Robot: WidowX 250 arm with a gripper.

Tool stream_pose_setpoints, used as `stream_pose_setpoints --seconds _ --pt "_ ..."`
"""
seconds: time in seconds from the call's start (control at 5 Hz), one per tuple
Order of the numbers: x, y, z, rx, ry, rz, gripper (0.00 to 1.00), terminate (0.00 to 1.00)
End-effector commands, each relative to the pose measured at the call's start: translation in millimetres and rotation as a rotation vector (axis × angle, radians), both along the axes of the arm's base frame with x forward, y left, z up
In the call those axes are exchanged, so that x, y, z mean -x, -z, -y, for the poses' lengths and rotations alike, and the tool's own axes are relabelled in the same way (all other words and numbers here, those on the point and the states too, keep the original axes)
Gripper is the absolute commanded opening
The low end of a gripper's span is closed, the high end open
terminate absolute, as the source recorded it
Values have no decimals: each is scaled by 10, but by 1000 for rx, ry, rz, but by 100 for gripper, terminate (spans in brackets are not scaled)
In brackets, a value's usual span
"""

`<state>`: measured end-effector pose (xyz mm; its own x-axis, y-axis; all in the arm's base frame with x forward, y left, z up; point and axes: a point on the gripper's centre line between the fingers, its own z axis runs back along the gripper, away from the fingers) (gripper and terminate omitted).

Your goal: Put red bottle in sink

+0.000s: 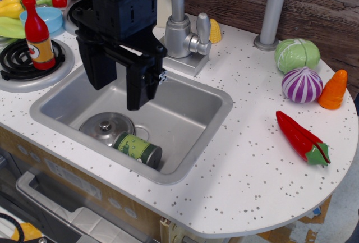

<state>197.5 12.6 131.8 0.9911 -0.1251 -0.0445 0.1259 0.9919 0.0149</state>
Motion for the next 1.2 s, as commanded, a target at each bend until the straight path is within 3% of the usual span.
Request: stream_pose_setpoints --seconds 0.0,0.2,0.6,1.0 --pt "0 0 0 0 0 0 100 0" --pt "-15 -216 -289 -36 25 -8 100 0" --pt "-421 -549 -1203 -87 146 28 100 0" --pt "-783 -536 -1799 -120 187 47 100 0"
